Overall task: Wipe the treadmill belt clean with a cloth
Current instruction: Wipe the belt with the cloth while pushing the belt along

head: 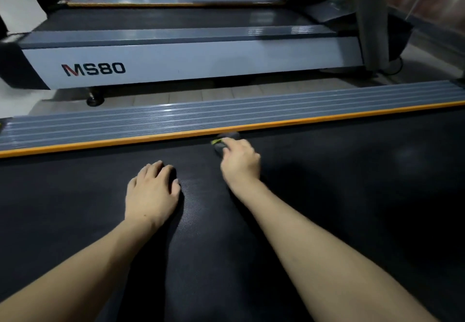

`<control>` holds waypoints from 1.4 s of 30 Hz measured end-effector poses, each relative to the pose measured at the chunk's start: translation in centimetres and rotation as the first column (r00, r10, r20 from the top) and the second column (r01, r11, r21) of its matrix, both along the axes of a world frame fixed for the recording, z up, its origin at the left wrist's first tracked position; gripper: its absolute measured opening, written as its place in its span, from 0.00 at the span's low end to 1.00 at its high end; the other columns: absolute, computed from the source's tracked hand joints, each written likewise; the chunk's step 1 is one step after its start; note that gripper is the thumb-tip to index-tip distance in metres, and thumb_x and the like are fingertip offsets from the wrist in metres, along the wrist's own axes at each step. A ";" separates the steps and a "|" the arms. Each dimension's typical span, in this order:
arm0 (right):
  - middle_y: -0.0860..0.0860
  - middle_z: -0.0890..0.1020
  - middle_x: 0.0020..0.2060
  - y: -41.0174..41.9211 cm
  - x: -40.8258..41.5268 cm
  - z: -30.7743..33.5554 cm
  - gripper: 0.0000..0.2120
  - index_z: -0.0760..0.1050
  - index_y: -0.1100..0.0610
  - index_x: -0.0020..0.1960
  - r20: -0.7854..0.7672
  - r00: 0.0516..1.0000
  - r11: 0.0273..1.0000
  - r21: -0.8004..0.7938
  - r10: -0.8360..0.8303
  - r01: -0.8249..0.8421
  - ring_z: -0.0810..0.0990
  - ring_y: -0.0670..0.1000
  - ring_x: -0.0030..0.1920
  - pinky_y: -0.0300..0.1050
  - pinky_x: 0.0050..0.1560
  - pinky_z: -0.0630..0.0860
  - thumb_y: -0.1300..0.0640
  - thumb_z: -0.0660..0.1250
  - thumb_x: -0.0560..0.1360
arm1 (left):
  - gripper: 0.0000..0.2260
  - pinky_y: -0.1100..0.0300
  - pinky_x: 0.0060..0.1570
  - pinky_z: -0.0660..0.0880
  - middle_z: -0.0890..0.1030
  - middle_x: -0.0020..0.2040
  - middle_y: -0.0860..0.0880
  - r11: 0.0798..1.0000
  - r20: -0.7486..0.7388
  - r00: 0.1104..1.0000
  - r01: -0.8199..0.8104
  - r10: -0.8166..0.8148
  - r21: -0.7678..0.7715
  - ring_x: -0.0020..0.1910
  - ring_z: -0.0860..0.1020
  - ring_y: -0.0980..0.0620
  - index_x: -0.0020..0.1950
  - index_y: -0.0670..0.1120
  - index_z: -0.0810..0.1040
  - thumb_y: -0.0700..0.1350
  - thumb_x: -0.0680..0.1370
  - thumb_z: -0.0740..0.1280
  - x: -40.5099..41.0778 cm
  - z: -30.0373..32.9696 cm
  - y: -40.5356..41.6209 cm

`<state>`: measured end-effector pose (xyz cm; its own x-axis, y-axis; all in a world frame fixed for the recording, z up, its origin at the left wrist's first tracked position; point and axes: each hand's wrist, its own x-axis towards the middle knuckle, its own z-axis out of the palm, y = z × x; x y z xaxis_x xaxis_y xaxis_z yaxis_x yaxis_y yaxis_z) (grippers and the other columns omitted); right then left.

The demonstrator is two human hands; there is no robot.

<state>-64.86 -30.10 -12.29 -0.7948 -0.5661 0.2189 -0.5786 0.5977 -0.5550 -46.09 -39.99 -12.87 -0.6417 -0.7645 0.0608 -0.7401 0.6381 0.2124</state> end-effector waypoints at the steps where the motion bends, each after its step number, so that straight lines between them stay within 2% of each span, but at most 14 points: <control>1: 0.52 0.79 0.58 -1.4 2.3 0.0 0.13 0.79 0.44 0.63 -0.024 0.996 0.996 -0.003 0.083 -0.084 0.80 0.58 0.55 0.50 0.53 0.75 0.52 0.64 0.79 | 0.17 0.45 0.73 0.63 0.69 0.76 0.50 1.000 0.015 1.000 -0.014 0.014 -0.009 0.77 0.63 0.46 0.68 0.54 0.74 0.56 0.81 0.58 0.6 -0.1 -0.4; 5: 0.50 0.76 0.64 -3.2 6.2 -0.1 0.12 0.80 0.46 0.61 -0.040 0.962 0.963 0.012 0.269 -0.269 0.77 0.57 0.60 0.52 0.55 0.77 0.49 0.68 0.78 | 0.20 0.45 0.73 0.63 0.67 0.78 0.51 1.000 0.060 0.998 -0.021 0.021 -0.008 0.78 0.62 0.47 0.73 0.56 0.71 0.58 0.82 0.57 2.9 -0.1 -2.1; 8: 0.49 0.79 0.57 -0.2 3.2 0.0 0.11 0.81 0.46 0.56 -0.191 0.917 0.937 0.051 0.349 -0.346 0.81 0.56 0.54 0.50 0.49 0.80 0.49 0.65 0.76 | 0.24 0.48 0.76 0.60 0.62 0.81 0.53 0.999 0.109 0.993 0.048 -0.048 0.005 0.80 0.58 0.49 0.77 0.59 0.65 0.64 0.82 0.53 3.7 0.2 -2.8; 10: 0.47 0.79 0.55 2.6 -1.4 0.1 0.12 0.81 0.45 0.55 -0.267 0.932 0.969 0.081 0.246 -0.233 0.81 0.55 0.53 0.50 0.48 0.80 0.48 0.62 0.76 | 0.28 0.50 0.77 0.58 0.59 0.82 0.53 0.996 0.126 0.988 0.085 -0.085 0.011 0.81 0.55 0.50 0.79 0.60 0.62 0.67 0.81 0.50 3.8 0.3 -2.9; 12: 0.47 0.78 0.60 6.1 -5.7 0.7 0.11 0.80 0.45 0.59 -0.212 0.977 0.995 0.103 0.027 -0.005 0.81 0.57 0.56 0.50 0.53 0.78 0.50 0.66 0.77 | 0.30 0.50 0.78 0.56 0.56 0.82 0.53 0.995 0.117 0.989 0.095 -0.093 -0.012 0.82 0.53 0.51 0.80 0.60 0.59 0.69 0.80 0.47 4.3 -0.3 -2.5; 16: 0.50 0.79 0.60 5.6 -5.8 1.1 0.12 0.79 0.45 0.61 -0.151 0.962 0.962 0.119 -0.227 0.245 0.80 0.59 0.57 0.49 0.55 0.75 0.49 0.66 0.78 | 0.28 0.48 0.75 0.59 0.65 0.79 0.51 0.992 0.025 0.997 0.073 -0.070 -0.106 0.80 0.60 0.49 0.76 0.58 0.68 0.67 0.81 0.49 4.8 -1.6 -1.9; 18: 0.48 0.79 0.59 1.5 -1.4 0.8 0.12 0.79 0.44 0.61 -0.107 0.979 0.978 0.102 -0.172 0.183 0.81 0.57 0.56 0.46 0.52 0.74 0.48 0.67 0.78 | 0.25 0.47 0.74 0.60 0.69 0.77 0.51 0.992 -0.039 0.997 0.059 -0.064 -0.116 0.79 0.63 0.50 0.74 0.56 0.72 0.64 0.81 0.54 4.9 -2.0 -1.8; 22: 0.47 0.78 0.57 -4.8 7.7 0.4 0.10 0.80 0.45 0.57 -0.090 0.982 0.985 0.063 0.167 -0.162 0.80 0.57 0.53 0.50 0.50 0.77 0.49 0.66 0.77 | 0.23 0.47 0.73 0.62 0.73 0.75 0.52 0.992 -0.094 0.995 0.011 -0.023 -0.128 0.77 0.65 0.51 0.69 0.55 0.77 0.61 0.80 0.53 5.2 -1.9 -1.8; 25: 0.46 0.78 0.59 -3.4 5.8 1.0 0.12 0.79 0.43 0.59 -0.162 0.927 0.940 0.106 0.338 -0.324 0.80 0.57 0.54 0.52 0.51 0.79 0.48 0.64 0.77 | 0.23 0.47 0.73 0.61 0.74 0.73 0.53 0.992 -0.091 0.996 0.002 -0.014 -0.128 0.77 0.66 0.51 0.68 0.56 0.78 0.60 0.80 0.53 5.4 -1.6 -1.7; 27: 0.45 0.77 0.61 -0.3 1.1 0.7 0.12 0.79 0.42 0.60 -0.207 0.941 0.959 0.157 0.266 -0.237 0.81 0.56 0.56 0.51 0.52 0.79 0.49 0.65 0.77 | 0.22 0.47 0.73 0.60 0.74 0.74 0.54 0.992 -0.100 0.995 -0.011 -0.001 -0.126 0.77 0.65 0.52 0.69 0.57 0.78 0.59 0.80 0.53 5.4 -1.6 -1.7; 30: 0.46 0.77 0.63 5.1 -6.0 0.7 0.12 0.79 0.43 0.61 -0.203 0.977 0.985 0.144 -0.063 0.094 0.81 0.58 0.57 0.50 0.54 0.77 0.50 0.67 0.78 | 0.19 0.46 0.73 0.60 0.74 0.74 0.54 0.994 -0.083 0.996 -0.020 0.010 -0.111 0.77 0.65 0.51 0.68 0.56 0.78 0.58 0.81 0.58 5.1 -1.7 -1.7; 34: 0.48 0.77 0.61 3.6 -4.1 1.3 0.12 0.78 0.43 0.61 -0.164 0.960 0.954 0.161 -0.226 0.252 0.80 0.59 0.56 0.51 0.54 0.76 0.47 0.65 0.79 | 0.17 0.46 0.72 0.61 0.74 0.73 0.54 0.994 -0.094 0.995 -0.031 0.021 -0.106 0.77 0.65 0.52 0.66 0.56 0.78 0.56 0.81 0.58 5.0 -1.7 -1.5; 38: 0.50 0.77 0.60 -4.0 5.0 1.7 0.12 0.78 0.44 0.61 -0.096 0.995 0.989 0.150 0.029 -0.015 0.80 0.59 0.54 0.49 0.53 0.76 0.46 0.64 0.80 | 0.18 0.45 0.73 0.61 0.75 0.73 0.54 0.992 -0.114 0.993 -0.032 0.017 -0.123 0.77 0.66 0.52 0.65 0.55 0.78 0.56 0.81 0.56 4.9 -1.8 -1.7; 42: 0.49 0.76 0.60 -6.8 9.4 2.1 0.10 0.78 0.44 0.61 -0.115 0.912 0.911 0.179 0.394 -0.371 0.79 0.59 0.55 0.51 0.51 0.76 0.48 0.64 0.80 | 0.18 0.46 0.74 0.61 0.74 0.73 0.54 0.992 -0.108 0.994 -0.021 0.008 -0.122 0.77 0.65 0.53 0.66 0.55 0.78 0.56 0.81 0.56 5.3 -1.9 -1.9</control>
<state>-55.50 -36.87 -10.17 -0.4763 -0.8554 0.2037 -0.8466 0.3835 -0.3690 -40.81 -41.90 -14.78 -0.6155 -0.7561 0.2223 -0.7264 0.6537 0.2121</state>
